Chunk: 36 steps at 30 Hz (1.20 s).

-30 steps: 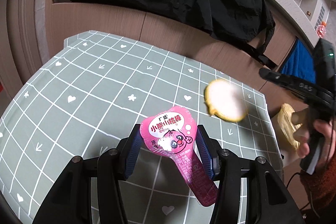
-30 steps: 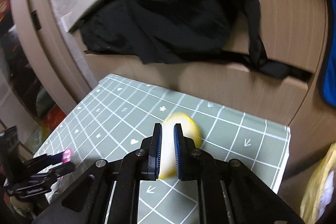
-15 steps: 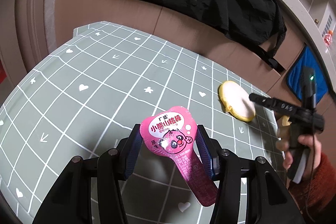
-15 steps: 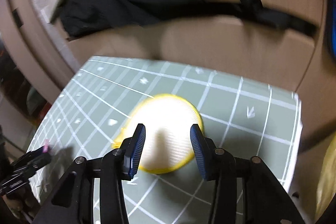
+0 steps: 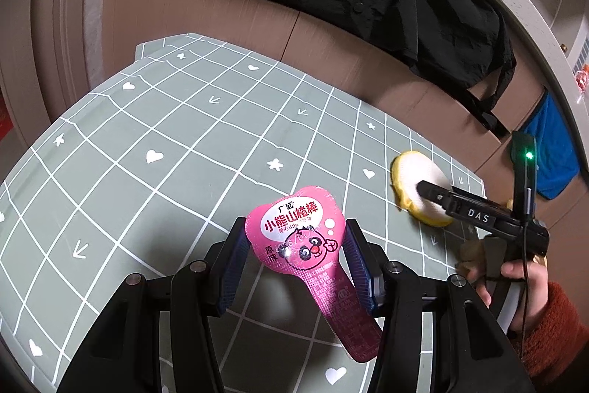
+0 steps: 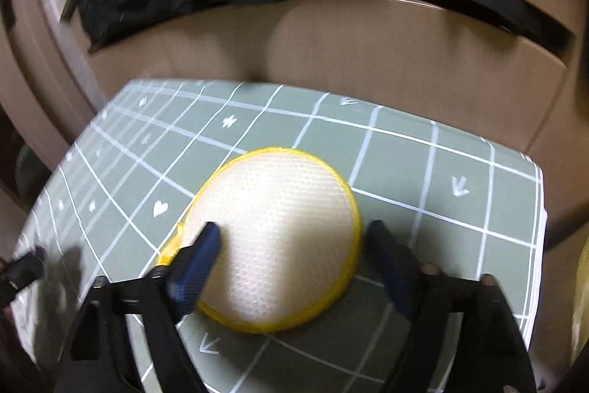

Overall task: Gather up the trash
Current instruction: 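Grasp the pink candy stick wrapper with left tool while right tool grasps yellow mesh sponge, then carry the pink wrapper and yellow sponge over the bin with both tools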

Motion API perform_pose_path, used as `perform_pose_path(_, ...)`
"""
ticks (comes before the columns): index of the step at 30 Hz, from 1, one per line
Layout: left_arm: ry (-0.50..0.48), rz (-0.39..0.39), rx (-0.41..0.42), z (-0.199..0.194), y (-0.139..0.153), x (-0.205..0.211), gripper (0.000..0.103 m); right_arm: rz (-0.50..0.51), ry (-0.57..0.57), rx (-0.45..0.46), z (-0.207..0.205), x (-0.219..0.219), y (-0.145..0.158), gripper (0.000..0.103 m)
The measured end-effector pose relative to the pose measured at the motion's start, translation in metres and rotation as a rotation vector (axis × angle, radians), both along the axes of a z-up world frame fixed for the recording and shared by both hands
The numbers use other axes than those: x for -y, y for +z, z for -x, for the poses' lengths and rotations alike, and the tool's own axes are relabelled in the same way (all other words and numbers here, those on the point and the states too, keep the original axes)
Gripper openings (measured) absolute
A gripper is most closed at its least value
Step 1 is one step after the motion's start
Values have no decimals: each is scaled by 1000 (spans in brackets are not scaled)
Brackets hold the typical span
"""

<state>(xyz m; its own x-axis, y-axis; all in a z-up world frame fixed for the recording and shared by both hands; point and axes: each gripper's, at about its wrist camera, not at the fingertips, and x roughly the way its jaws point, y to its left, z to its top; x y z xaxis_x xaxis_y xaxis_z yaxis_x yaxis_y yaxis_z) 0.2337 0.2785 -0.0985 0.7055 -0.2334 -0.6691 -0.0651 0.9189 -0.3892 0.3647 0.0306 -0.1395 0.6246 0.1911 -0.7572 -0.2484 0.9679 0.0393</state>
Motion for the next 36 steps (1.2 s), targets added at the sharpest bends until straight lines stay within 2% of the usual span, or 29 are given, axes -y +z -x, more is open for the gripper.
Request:
perform_pose_path(4,1,3,-2,0,0,0,52,20,31,-63,-10,-8,-1,101)
perform_pose_path(6,1,6,-1,0,0,1,52,35,47,-82,-11,-10,0,101)
perform_pose_path(8,0,7,3,1,1,3,52,33,47,-69,-7,-7,2,91)
perform_pose_path(9,0,7,4,2,1,3,52,24,60,-58,-3,-6,4,70)
perform_pose_path(10,-1,6,4,2,2,3,52,15,68,-55,0,-6,6,54)
perform_pose_path(11,-3,6,4,1,2,4,52,11,70,-55,2,-4,8,46)
perform_pose_path(12,-6,8,5,2,3,5,52,-6,84,-55,5,-2,12,25)
perform_pose_path(13,-7,7,8,3,4,6,52,-22,96,-52,8,1,16,18)
perform_pose_path(16,-9,0,20,6,7,8,52,-55,113,6,21,11,39,15)
perform_pose_path(20,-22,-7,38,6,14,16,52,-26,151,105,44,17,72,14)
perform_pose_path(26,-78,-21,73,0,25,44,52,27,158,191,72,26,93,13)
perform_pose_path(30,-117,-37,93,0,30,62,52,162,147,277,86,23,99,13)
perform_pose_path(36,-109,-32,72,0,23,63,52,345,144,299,91,21,88,13)
